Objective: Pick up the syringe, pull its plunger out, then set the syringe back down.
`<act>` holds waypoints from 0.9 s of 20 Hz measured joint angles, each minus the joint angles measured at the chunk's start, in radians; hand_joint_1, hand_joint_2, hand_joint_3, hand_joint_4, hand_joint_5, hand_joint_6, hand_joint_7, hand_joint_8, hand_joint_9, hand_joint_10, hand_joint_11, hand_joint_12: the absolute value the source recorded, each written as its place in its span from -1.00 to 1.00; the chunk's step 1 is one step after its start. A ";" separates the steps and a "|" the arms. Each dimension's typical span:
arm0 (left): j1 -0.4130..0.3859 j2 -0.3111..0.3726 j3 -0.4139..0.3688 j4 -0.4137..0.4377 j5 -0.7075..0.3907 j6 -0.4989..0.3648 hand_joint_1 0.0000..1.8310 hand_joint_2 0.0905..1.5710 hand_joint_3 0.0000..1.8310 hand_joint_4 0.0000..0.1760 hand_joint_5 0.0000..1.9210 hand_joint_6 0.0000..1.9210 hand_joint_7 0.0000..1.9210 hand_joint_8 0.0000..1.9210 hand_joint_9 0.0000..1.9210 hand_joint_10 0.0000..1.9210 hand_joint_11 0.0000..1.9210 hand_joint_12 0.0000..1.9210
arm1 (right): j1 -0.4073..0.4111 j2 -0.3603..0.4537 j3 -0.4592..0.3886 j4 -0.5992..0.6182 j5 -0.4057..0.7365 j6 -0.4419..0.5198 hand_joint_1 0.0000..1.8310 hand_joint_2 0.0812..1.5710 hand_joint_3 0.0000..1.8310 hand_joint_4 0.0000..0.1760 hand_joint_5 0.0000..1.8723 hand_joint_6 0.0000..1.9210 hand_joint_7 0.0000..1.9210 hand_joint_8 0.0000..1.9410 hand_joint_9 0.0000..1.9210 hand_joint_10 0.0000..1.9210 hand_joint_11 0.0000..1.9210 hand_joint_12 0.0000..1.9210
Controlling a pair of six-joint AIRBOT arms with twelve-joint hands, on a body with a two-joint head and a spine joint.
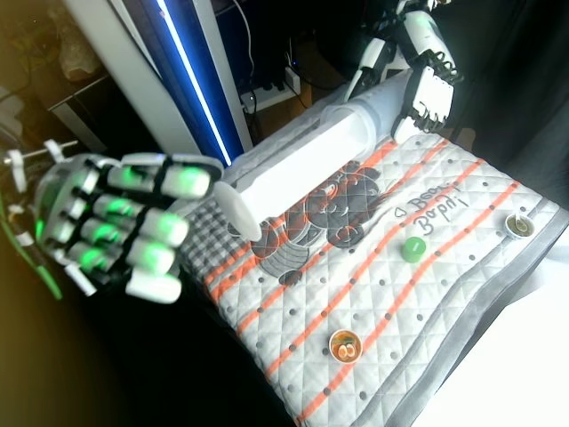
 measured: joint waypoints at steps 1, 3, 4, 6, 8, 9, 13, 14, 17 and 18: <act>-0.019 -0.012 0.019 0.007 -0.037 -0.001 0.36 0.45 -1.00 -1.00 -0.11 0.14 -0.06 0.31 -0.15 0.52 -0.28 0.92 | 0.000 0.000 0.000 0.005 0.001 0.000 -0.29 -0.09 -1.00 0.27 -1.00 -1.00 -1.00 -1.00 -1.00 -1.00 -0.98 -0.99; -0.063 -0.041 0.054 0.040 -0.107 -0.001 0.34 0.42 -1.00 -1.00 -0.02 0.01 -0.02 0.26 -0.14 0.44 -0.31 0.87 | 0.000 0.000 0.000 0.015 0.002 0.000 -0.29 -0.08 -1.00 0.26 -1.00 -1.00 -1.00 -1.00 -1.00 -1.00 -0.97 -0.98; -0.078 -0.057 0.064 0.057 -0.137 -0.002 0.34 0.42 -1.00 -1.00 -0.02 0.02 -0.02 0.25 -0.15 0.40 -0.32 0.86 | 0.000 0.000 0.000 0.017 0.002 0.000 -0.30 -0.07 -0.99 0.20 -1.00 -1.00 -1.00 -1.00 -1.00 -1.00 -0.98 -0.99; -0.103 -0.093 0.089 0.097 -0.222 -0.003 0.49 0.42 -1.00 -1.00 -0.07 -0.01 -0.02 0.13 -0.11 0.46 -0.26 0.82 | 0.000 0.000 0.000 0.014 0.003 0.000 -0.25 -0.05 -0.99 0.29 -1.00 -1.00 -1.00 -1.00 -1.00 -1.00 -1.00 -1.00; -0.106 -0.116 0.108 0.106 -0.300 0.001 0.50 0.41 -1.00 -1.00 -0.04 -0.09 0.00 0.12 -0.12 0.48 -0.27 0.86 | 0.000 0.000 0.000 0.011 0.003 0.000 -0.24 -0.04 -0.99 0.17 -1.00 -1.00 -1.00 -1.00 -1.00 -1.00 -0.99 -1.00; -0.106 -0.128 0.119 0.108 -0.342 0.021 0.50 0.41 -1.00 -1.00 -0.04 -0.11 0.00 0.13 -0.12 0.48 -0.28 0.86 | -0.001 0.000 0.000 0.011 0.003 0.000 -0.23 -0.03 -0.99 0.16 -1.00 -1.00 -1.00 -1.00 -1.00 -1.00 -0.99 -0.99; -0.106 -0.150 0.141 0.110 -0.400 0.036 0.51 0.40 -1.00 -1.00 -0.06 -0.13 0.01 0.08 -0.06 0.43 -0.16 0.62 | -0.001 0.000 0.000 0.008 0.003 -0.001 -0.21 0.00 -0.98 0.10 -0.97 -0.99 -1.00 -1.00 -1.00 -1.00 -0.98 -0.98; -0.106 -0.155 0.143 0.109 -0.405 0.035 0.51 0.39 -1.00 -1.00 -0.06 -0.07 0.03 0.04 -0.07 0.39 -0.24 0.59 | -0.002 0.000 0.000 0.008 0.003 -0.001 -0.24 0.02 -1.00 0.09 -0.95 -1.00 -1.00 -1.00 -1.00 -1.00 -1.00 -0.79; -0.106 -0.163 0.153 0.110 -0.410 0.035 0.20 0.36 -1.00 -1.00 -0.30 -0.36 -0.40 -0.62 -0.65 -0.32 -0.95 0.58 | -0.002 -0.001 0.000 0.009 0.003 -0.001 -0.23 0.02 -1.00 0.06 -0.95 -0.99 -1.00 -1.00 -1.00 -1.00 -1.00 -0.78; -0.106 -0.163 0.154 0.111 -0.414 0.037 0.17 0.31 -1.00 -1.00 -0.33 -0.65 -0.45 -0.86 -0.71 -0.54 -0.99 0.40 | -0.002 -0.001 0.000 0.009 0.003 -0.001 -0.26 0.01 -1.00 0.08 -0.96 -1.00 -1.00 -1.00 -1.00 -1.00 -1.00 -0.69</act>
